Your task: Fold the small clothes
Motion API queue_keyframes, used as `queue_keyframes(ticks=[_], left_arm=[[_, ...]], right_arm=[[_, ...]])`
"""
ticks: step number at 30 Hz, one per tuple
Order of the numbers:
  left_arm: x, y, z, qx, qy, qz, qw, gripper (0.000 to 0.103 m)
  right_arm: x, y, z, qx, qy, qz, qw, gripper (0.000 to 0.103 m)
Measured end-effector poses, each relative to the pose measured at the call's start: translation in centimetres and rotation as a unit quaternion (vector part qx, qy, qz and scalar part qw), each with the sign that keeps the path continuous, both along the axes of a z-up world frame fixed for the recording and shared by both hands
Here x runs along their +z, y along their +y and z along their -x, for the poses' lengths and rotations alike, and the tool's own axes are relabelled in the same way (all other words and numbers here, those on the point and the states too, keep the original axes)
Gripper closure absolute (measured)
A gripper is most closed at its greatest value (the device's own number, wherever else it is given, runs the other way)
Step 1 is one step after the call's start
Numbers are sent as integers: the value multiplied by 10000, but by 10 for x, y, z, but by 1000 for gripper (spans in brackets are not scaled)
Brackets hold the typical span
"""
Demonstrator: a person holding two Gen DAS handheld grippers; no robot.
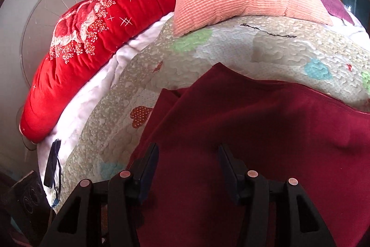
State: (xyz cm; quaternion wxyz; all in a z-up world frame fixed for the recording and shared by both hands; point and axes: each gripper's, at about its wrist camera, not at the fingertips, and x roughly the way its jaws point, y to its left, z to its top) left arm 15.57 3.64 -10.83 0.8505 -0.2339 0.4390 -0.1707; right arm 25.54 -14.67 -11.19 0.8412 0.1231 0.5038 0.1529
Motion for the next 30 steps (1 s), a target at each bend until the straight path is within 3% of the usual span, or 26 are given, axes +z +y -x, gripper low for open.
queue_keyframes(ticks=[3,8,11,14,17,21,25,30], left_arm=[[-6,2,-4,66,202,5,9998,23],[-7,-8,-3,-18,100,-144,9998,23],[-7,-11,-1,-206,55,140,9997,23],[-9,-12,-2,-419,91,561,9975,27],[-12,-10,-3,-374,127,607,9974,27],[-14,-3,-4,-288,210,761,9965,27],[-14,-2,-2,-277,210,719,9968,29],[-15,-11,-6,-293,218,613,9975,30]], right_arm=[[3,2,2,30,-40,-15,10000,51],[4,8,-3,81,-11,41,10000,51],[5,16,-11,155,-5,118,9998,50],[0,29,-30,256,228,81,9994,40],[-10,45,-50,419,611,57,9972,37],[-24,72,-68,659,962,785,9901,32],[-38,97,-73,1006,1052,1467,9784,18],[-43,105,-68,1317,903,1938,9679,20]])
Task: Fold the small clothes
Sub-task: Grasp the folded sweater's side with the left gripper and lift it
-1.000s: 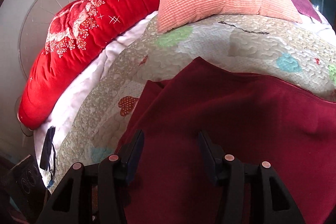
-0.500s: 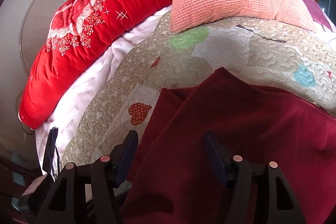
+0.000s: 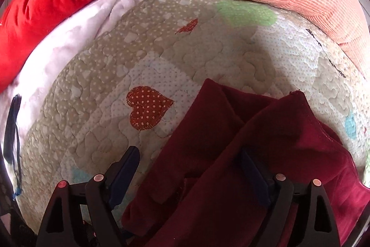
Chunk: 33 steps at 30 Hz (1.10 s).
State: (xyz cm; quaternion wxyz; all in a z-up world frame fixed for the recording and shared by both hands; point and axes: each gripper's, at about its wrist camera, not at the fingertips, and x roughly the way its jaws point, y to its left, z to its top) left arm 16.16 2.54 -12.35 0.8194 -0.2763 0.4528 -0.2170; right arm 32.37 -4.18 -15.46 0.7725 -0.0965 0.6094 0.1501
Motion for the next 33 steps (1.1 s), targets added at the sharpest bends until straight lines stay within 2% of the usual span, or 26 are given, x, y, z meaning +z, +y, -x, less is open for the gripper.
queue_keyframes(ticks=[1,2,4,5,7,8,10,12,13,15,16,17,19,24,26,28,31,33], left_arm=[[0,-1,1,18,-2,14,10000,30],[0,-1,0,21,10,38,10000,30],[0,0,1,44,32,106,9999,30],[0,0,1,64,29,136,9999,30],[0,0,0,69,2,110,9999,30],[0,-2,1,59,-28,61,10000,30],[2,-5,2,28,-129,0,9999,30],[7,-10,6,-99,-272,137,9995,30],[11,-13,7,-183,-357,227,9989,34],[21,-22,13,-470,-582,309,9967,59],[28,-28,17,-643,-705,342,9949,61],[33,-33,21,-766,-804,410,9930,63],[44,-45,30,-989,-1007,540,9885,66],[67,-93,57,-1564,-1330,466,9776,67],[72,-119,68,-1893,-1408,326,9712,67],[71,-152,77,-2169,-1324,231,9669,67],[51,-193,81,-2402,-956,17,9660,67],[41,-209,85,-2435,-740,-242,9668,67]], right_arm=[[2,-3,1,5,-108,126,9999,35],[5,-7,3,-8,-234,183,9996,45],[13,-21,8,-82,-345,-142,9993,65],[18,-29,11,-120,-410,-370,9984,68],[30,-46,19,-264,-579,-833,9945,83],[36,-55,25,-351,-692,-1025,9917,86],[51,-69,41,-445,-929,-1322,9859,88],[65,-84,57,-553,-1134,-1549,9799,89],[72,-94,65,-626,-1248,-1663,9761,89],[86,-108,82,-816,-1464,-1814,9690,90],[92,-119,90,-908,-1546,-1907,9651,90],[92,-119,90,-908,-1546,-1907,9651,90],[113,-150,114,-1132,-1791,-2143,9535,90],[134,-209,157,-1489,-2116,-2255,9393,91],[130,-236,173,-1744,-2148,-2214,9351,91],[113,-264,182,-2141,-1973,-2228,9304,91],[75,-302,186,-2673,-1606,-2265,9227,92],[49,-325,189,-3007,-1338,-2459,9117,93]])
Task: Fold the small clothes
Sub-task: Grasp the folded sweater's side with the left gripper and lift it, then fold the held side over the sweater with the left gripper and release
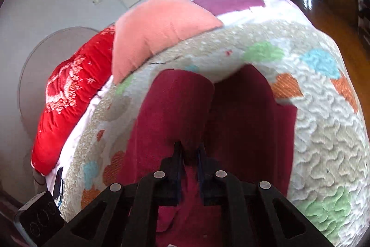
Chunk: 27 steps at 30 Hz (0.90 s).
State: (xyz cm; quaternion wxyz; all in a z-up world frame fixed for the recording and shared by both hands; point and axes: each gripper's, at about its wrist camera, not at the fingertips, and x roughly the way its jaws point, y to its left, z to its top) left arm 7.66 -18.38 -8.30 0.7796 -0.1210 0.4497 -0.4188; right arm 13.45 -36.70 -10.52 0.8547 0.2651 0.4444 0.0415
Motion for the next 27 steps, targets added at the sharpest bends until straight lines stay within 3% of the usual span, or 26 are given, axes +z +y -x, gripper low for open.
queue_keyframes(ticks=[3,6,7,10,13,15,17,18,22,27], left_arm=[[20,2,14,-98,-236,-13,9997,67],[43,21,28,-87,-609,-88,9981,67],[47,29,29,9,-766,-169,9969,67],[60,42,49,370,-1070,-402,9928,67],[51,50,44,596,-829,-423,9939,67],[41,57,35,656,-582,-476,9950,67],[30,52,30,693,-379,-639,9948,67],[29,44,26,684,-340,-672,9948,67],[41,49,29,563,-543,-568,9953,67],[47,37,26,438,-788,-419,9950,65]], right_arm=[[-17,-28,15,-316,28,-757,9966,87],[-12,-32,30,-255,-338,-1202,9918,51],[-11,-28,31,-214,-388,-1269,9909,46],[-15,-17,26,-106,-277,-1185,9925,46],[-25,-2,14,18,-227,-1168,9929,45],[-24,13,8,161,-325,-974,9946,49],[-16,23,7,170,-452,-546,9973,77],[-9,24,8,193,-539,-471,9972,86],[31,14,20,327,-927,308,9947,92],[36,3,9,198,-529,1860,9809,92]])
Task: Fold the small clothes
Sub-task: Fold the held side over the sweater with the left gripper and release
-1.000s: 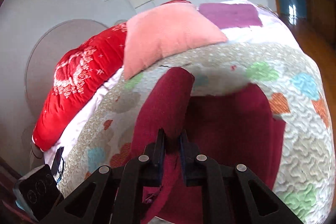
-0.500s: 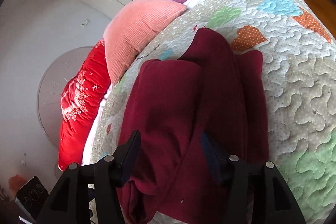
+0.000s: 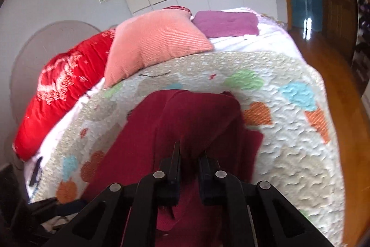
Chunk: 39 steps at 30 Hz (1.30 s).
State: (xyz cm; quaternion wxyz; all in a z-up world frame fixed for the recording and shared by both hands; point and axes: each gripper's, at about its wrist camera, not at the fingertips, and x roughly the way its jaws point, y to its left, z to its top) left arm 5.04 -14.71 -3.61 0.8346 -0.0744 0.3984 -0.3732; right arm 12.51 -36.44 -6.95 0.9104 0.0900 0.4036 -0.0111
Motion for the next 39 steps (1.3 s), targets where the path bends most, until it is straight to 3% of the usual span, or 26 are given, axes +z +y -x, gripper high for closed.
queue_keyframes(ticks=[3,4,6,8,10,11,13,15,20,22,24,26,28,30,35,36,37,39], left_arm=[[-5,-18,-6,-100,-23,-266,9996,65],[-3,-25,-5,-148,-42,-387,9991,65],[-3,-28,-3,-228,-41,-469,9986,65],[-2,-21,-4,-167,-64,-452,9988,64],[-6,-12,-9,13,-46,-538,9985,64],[-9,-8,-14,115,25,-588,9982,65],[-17,0,-20,225,216,-529,9981,65],[-24,5,-25,337,339,-534,9974,65],[-28,6,-24,362,325,-579,9971,65],[-27,2,-25,361,321,-639,9968,65],[-29,0,-31,370,340,-598,9969,65],[-29,2,-31,383,344,-565,9971,65],[-31,4,-31,384,376,-558,9970,65],[-30,6,-30,374,398,-541,9970,65],[-27,8,-31,395,428,-471,9972,65],[-26,8,-30,407,425,-475,9971,65],[-25,8,-30,425,426,-486,9970,65],[-21,9,-28,461,418,-457,9970,65]], right_arm=[[-21,2,-13,-66,259,438,9987,93],[-29,0,-16,-10,327,244,9992,92],[-33,-9,-10,99,143,-589,9981,92],[-29,-23,2,76,-18,-1479,9890,82],[-26,-33,18,-31,-105,-2087,9779,51],[-27,-35,25,-22,-131,-2381,9712,49],[-33,-30,34,133,78,-2666,9637,49],[-40,-21,41,216,277,-2646,9637,49],[-43,-8,69,508,161,-2579,9647,49],[-45,2,71,719,247,-2427,9671,57],[-50,5,66,843,254,-2719,9583,57],[-56,2,58,562,178,-2883,9557,57],[-63,-6,51,290,-65,-3280,9442,44],[-74,-10,42,139,-32,-3671,9301,38],[-83,6,14,306,112,-3707,9282,38],[-80,7,11,322,101,-3624,9314,43],[-77,9,9,335,102,-3540,9346,58],[-66,10,9,327,19,-3287,9439,73]])
